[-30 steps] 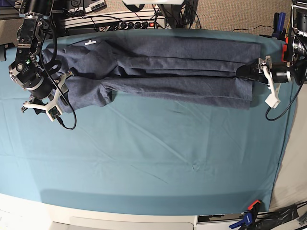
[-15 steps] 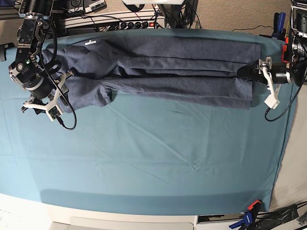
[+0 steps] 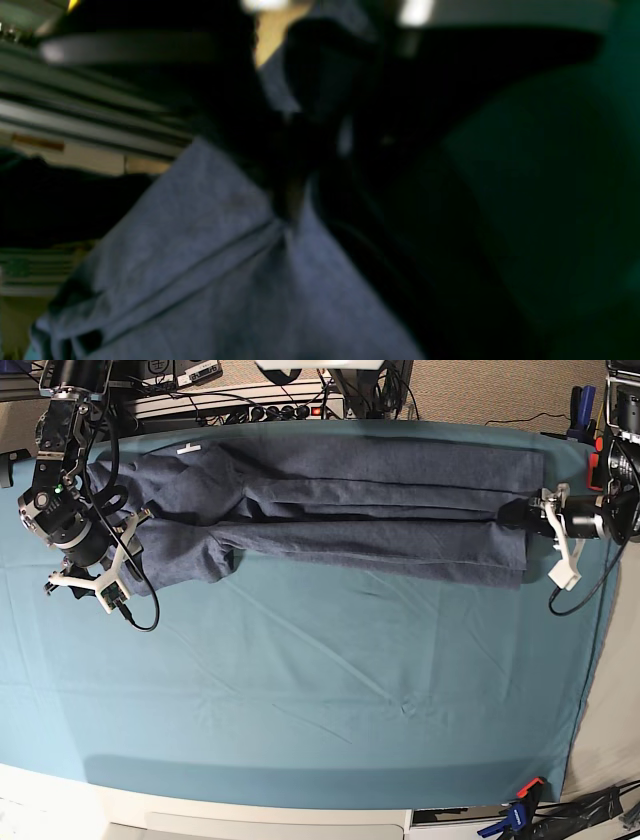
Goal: Fold the T-shirt properly
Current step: 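Hold the strip end with the right gripper while the left gripper grips its end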
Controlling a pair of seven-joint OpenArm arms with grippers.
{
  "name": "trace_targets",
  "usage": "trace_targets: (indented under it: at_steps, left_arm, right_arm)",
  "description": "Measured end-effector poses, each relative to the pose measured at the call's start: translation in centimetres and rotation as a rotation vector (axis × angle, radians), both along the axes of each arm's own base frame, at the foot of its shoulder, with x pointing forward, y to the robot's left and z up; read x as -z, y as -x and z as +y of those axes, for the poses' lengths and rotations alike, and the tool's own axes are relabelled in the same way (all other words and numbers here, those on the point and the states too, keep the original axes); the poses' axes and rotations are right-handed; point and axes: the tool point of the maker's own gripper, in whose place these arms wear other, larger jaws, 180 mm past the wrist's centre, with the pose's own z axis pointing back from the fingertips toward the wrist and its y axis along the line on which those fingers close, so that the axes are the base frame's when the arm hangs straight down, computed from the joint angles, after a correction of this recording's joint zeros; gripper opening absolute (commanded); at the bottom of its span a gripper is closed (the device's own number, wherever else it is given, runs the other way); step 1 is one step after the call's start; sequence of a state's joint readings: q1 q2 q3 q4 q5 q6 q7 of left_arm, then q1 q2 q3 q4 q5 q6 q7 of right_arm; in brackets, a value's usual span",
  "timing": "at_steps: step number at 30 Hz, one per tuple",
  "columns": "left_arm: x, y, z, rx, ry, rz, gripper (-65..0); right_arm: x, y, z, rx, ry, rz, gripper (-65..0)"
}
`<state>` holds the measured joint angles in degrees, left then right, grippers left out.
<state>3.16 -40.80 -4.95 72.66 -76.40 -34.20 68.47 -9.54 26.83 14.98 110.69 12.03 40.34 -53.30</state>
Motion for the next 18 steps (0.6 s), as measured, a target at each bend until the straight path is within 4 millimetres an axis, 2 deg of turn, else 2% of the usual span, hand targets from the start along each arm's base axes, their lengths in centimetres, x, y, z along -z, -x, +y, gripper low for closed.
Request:
trace_targets:
  at_steps: [1,13,18]
  left_arm:
    - [0.06,0.04,0.02,0.002,-0.003,0.001,-65.0]
    - [0.21,-0.14,0.21,0.001,-0.021,-0.016,-65.0]
    - [-0.22,0.2,-0.31,0.039,-0.022,-0.008,-65.0]
  right_arm:
    - [0.0,0.0,0.0,0.0,0.0,0.0,-35.5]
    - [-0.01,-0.01,0.0,0.0,0.0,0.0,-35.5]
    - [0.01,0.01,-0.02,0.001,0.001,0.001,-35.5]
